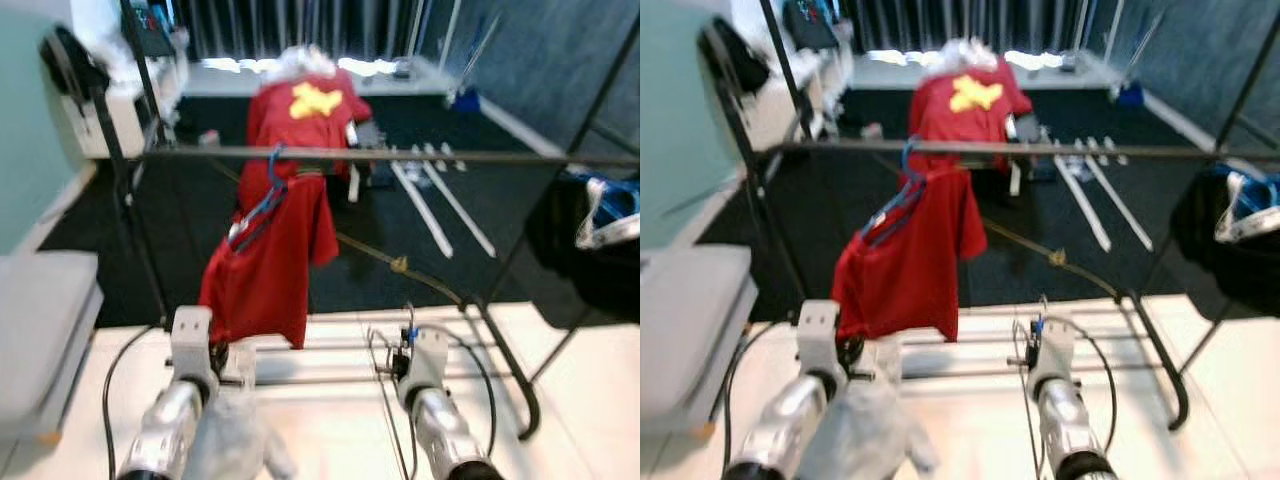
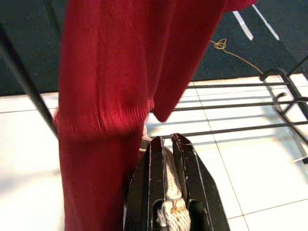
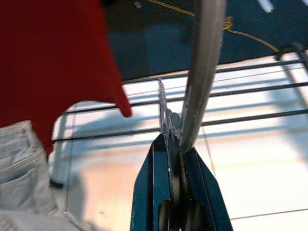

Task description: Hang hanger

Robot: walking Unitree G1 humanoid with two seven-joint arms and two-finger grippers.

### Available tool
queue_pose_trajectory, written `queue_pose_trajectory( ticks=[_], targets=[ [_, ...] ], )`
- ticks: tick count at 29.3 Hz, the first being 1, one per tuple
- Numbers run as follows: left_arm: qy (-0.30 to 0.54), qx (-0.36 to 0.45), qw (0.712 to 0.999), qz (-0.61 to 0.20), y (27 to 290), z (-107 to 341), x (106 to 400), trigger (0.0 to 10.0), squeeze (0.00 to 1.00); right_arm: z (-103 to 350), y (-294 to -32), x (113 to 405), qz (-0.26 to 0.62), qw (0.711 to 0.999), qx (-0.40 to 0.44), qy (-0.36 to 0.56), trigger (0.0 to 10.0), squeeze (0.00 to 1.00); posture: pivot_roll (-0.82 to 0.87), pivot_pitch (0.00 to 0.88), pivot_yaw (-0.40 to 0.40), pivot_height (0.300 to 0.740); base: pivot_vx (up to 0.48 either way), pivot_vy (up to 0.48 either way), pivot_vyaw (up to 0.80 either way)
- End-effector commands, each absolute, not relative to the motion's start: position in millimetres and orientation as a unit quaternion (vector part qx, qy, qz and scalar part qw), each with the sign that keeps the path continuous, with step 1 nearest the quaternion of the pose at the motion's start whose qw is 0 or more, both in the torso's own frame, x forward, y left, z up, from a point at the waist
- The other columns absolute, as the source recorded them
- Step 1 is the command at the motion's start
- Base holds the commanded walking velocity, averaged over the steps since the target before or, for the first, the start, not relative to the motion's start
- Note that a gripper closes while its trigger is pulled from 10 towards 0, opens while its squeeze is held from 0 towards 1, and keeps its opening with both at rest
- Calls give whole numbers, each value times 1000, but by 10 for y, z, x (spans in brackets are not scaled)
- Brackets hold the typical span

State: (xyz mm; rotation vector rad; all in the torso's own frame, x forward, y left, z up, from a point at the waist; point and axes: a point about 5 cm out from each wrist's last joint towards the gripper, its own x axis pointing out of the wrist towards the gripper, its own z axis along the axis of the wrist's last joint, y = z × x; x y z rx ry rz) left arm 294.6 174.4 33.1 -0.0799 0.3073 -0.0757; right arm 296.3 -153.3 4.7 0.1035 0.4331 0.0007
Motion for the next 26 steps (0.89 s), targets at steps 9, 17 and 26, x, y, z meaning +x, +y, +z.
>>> queue_pose_trajectory(
  ticks=[9,17,26],
  targets=[
    [154,-37,986,-42,1744,330,2952,10000,0,64,-1549,2981,-4,976,55,210,10000,0,45,22,3,740,-282,0,0],
    [156,-37,986,-44,1732,320,2943,10000,0,65,-1545,2983,-4,976,55,210,10000,0,48,21,2,740,-280,0,0],
    [157,-35,986,-48,1715,325,2951,10000,0,71,-1542,2994,-4,976,55,210,10000,0,44,20,4,740,-272,0,0]
  ],
)
